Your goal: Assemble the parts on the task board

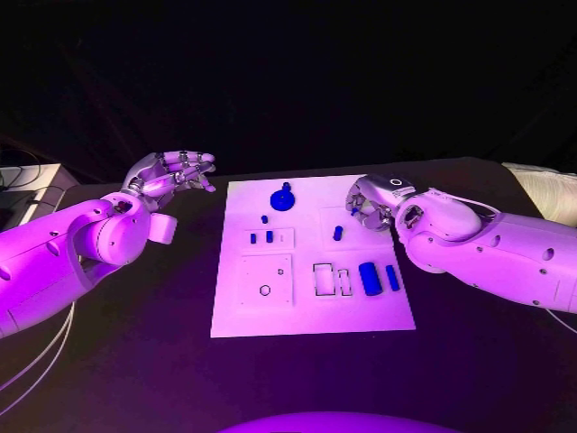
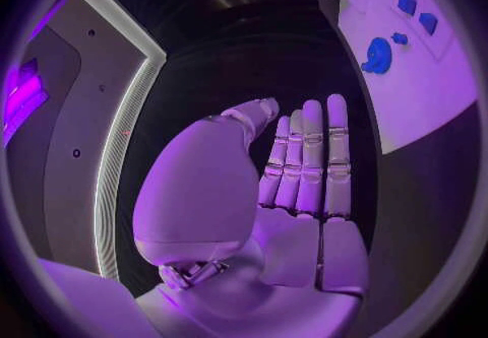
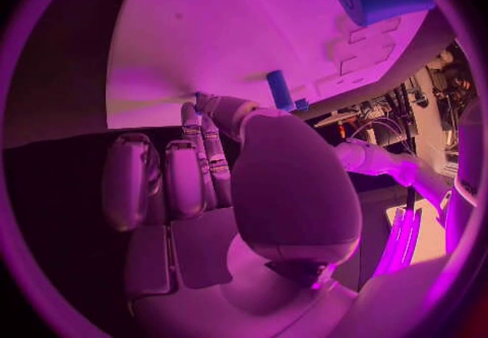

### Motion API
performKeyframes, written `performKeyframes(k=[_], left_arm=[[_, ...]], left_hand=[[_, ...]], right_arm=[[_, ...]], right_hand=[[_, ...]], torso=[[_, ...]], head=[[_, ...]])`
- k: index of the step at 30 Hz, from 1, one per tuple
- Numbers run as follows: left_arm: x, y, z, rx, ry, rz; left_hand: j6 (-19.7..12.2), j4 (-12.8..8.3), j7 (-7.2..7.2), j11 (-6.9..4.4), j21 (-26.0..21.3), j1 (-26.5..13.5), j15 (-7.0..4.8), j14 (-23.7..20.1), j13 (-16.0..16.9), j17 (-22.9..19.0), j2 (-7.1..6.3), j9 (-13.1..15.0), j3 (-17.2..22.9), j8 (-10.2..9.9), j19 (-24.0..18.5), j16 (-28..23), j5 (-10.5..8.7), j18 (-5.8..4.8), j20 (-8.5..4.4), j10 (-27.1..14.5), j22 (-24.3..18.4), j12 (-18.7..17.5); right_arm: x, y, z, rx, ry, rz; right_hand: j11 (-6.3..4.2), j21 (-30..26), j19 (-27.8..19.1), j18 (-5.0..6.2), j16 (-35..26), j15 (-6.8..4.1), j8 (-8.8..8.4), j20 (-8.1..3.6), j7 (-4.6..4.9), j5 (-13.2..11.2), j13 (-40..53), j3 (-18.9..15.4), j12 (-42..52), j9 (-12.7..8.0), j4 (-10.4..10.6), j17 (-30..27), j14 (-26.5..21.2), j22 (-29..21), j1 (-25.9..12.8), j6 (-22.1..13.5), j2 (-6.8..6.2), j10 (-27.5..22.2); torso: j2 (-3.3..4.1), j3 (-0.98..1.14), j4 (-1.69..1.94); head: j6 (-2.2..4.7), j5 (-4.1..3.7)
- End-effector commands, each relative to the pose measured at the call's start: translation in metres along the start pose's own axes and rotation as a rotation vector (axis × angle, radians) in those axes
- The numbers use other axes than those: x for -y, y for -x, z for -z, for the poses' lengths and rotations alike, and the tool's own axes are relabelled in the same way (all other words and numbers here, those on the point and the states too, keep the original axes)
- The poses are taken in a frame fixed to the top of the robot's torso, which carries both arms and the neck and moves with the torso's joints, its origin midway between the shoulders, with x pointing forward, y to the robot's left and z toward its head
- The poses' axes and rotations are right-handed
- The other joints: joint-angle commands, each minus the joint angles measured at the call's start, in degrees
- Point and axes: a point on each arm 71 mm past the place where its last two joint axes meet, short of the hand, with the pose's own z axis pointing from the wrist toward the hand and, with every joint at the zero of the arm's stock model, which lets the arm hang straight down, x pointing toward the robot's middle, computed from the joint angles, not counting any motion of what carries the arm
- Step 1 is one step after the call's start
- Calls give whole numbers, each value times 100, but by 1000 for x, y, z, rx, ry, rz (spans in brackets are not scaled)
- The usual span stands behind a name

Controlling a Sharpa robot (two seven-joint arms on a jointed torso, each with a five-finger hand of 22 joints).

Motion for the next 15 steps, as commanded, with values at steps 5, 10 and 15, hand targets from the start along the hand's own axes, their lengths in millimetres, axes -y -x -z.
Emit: performKeyframes(k=[5,10,15], left_arm=[[-1,0,-1,-4,-1,7],[-2,0,-2,-2,1,7],[-2,-1,-3,-2,2,9]], left_hand=[[-18,-14,35,12,-25,55,7,25,-12,-6,4,-7,-19,36,54,-39,3,74,3,11,-11,-25],[-20,-11,38,18,-31,53,11,28,-22,-8,4,-9,-29,37,58,-50,3,72,4,-6,-16,-40],[-21,-10,39,20,-34,52,13,29,-26,-8,4,-11,-33,38,59,-53,3,71,5,-12,-18,-46]], right_arm=[[-3,16,9,135,33,-79],[-7,23,15,159,52,-121],[-19,28,22,168,88,-173]], right_hand=[[-251,59,214,-119,32,-56,35,-41,8,-20,134,28,24,2,-9,14,226,592,-11,53,51,292],[-251,78,218,-122,37,-57,37,-41,9,-22,137,32,22,4,-11,18,227,604,-16,55,48,294],[-251,95,222,-125,34,-57,38,-42,9,-21,139,34,21,6,-14,11,226,615,-21,57,44,295]], torso=[[-5,1,-8],[0,2,-4],[-14,-10,-4]], head=[[26,6],[40,12],[44,35]])
